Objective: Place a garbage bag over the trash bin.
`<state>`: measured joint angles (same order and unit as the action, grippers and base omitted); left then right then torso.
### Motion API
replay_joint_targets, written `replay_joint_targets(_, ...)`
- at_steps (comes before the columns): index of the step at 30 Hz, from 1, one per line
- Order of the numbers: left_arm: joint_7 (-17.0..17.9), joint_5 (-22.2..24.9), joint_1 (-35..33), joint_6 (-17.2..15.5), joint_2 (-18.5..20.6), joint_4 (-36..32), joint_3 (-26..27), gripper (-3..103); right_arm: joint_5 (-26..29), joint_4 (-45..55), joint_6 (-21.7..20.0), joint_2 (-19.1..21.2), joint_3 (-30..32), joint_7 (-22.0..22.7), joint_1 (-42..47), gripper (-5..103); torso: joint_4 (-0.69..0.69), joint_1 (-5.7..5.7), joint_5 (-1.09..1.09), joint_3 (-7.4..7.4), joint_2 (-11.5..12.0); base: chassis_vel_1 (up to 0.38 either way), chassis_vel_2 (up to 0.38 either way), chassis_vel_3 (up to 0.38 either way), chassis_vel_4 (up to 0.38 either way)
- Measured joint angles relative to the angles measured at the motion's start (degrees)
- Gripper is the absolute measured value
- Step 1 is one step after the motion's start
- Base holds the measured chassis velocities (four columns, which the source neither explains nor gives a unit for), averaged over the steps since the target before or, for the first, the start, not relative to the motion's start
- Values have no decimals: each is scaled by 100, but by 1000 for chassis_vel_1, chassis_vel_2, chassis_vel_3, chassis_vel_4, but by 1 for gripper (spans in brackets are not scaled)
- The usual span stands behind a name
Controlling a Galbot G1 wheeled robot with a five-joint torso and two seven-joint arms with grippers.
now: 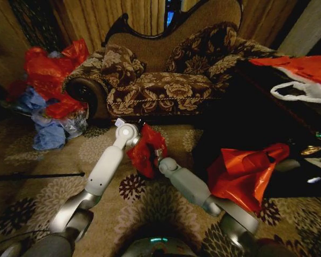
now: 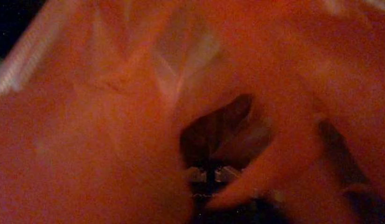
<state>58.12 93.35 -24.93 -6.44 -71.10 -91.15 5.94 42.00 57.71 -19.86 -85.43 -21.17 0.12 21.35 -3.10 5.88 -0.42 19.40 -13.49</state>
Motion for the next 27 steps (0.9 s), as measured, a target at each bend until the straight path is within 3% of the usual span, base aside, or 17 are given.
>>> replay_joint_targets(14, -58, -94, -350, -5, 127, -407, 12, 0, -467, -1160, 314, -679, 382, -301, -365, 0, 2, 0, 1, 0, 0, 0, 0, 0, 0)
replay_joint_targets(27, 80, -87, -361, 15, 70, -816, -8, 0, -629, -1680, -19, -682, 359, -750, -335, 0, -1, 0, 0, -1, -1, 0, 0, 0, 0)
